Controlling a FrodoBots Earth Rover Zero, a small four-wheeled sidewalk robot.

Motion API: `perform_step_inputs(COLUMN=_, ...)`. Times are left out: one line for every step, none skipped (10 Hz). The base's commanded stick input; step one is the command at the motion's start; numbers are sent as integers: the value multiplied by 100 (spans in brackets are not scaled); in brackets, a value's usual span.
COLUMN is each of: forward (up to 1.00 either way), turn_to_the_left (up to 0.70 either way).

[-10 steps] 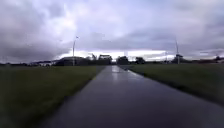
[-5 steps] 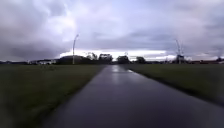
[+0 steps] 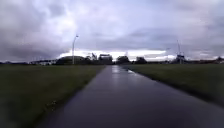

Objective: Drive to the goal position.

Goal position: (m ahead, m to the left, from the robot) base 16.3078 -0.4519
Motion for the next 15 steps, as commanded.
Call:
perform_step_inputs(forward=70, turn_to_the_left=0)
perform_step_inputs(forward=70, turn_to_the_left=0)
perform_step_inputs(forward=70, turn_to_the_left=0)
perform_step_inputs(forward=70, turn_to_the_left=0)
perform_step_inputs(forward=70, turn_to_the_left=0)
perform_step_inputs(forward=70, turn_to_the_left=0)
perform_step_inputs(forward=70, turn_to_the_left=0)
perform_step_inputs(forward=70, turn_to_the_left=0)
perform_step_inputs(forward=70, turn_to_the_left=0)
perform_step_inputs(forward=70, turn_to_the_left=0)
perform_step_inputs(forward=70, turn_to_the_left=0)
perform_step_inputs(forward=70, turn_to_the_left=0)
perform_step_inputs(forward=70, turn_to_the_left=0)
perform_step_inputs(forward=70, turn_to_the_left=0)
perform_step_inputs(forward=70, turn_to_the_left=0)
